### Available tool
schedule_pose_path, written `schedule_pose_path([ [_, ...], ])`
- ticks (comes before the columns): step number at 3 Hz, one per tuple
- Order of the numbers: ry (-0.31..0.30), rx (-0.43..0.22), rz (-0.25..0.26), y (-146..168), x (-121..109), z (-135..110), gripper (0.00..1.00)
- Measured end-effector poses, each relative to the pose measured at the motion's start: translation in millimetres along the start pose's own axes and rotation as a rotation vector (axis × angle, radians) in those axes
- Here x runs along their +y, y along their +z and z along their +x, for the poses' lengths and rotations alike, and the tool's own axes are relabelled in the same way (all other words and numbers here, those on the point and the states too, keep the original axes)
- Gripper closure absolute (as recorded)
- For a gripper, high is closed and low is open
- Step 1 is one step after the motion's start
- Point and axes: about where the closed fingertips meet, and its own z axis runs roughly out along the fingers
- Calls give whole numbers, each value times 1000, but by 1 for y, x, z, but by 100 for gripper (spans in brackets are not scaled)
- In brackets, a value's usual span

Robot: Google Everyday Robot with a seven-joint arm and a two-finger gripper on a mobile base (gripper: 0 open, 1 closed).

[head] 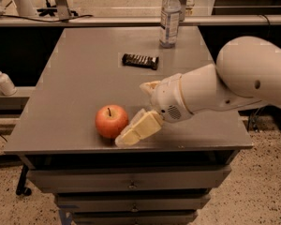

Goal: Move apple near blue plastic bottle

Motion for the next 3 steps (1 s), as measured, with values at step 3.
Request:
schedule_pose_path([
  [3, 2, -159, -17, 40, 24, -17, 18],
])
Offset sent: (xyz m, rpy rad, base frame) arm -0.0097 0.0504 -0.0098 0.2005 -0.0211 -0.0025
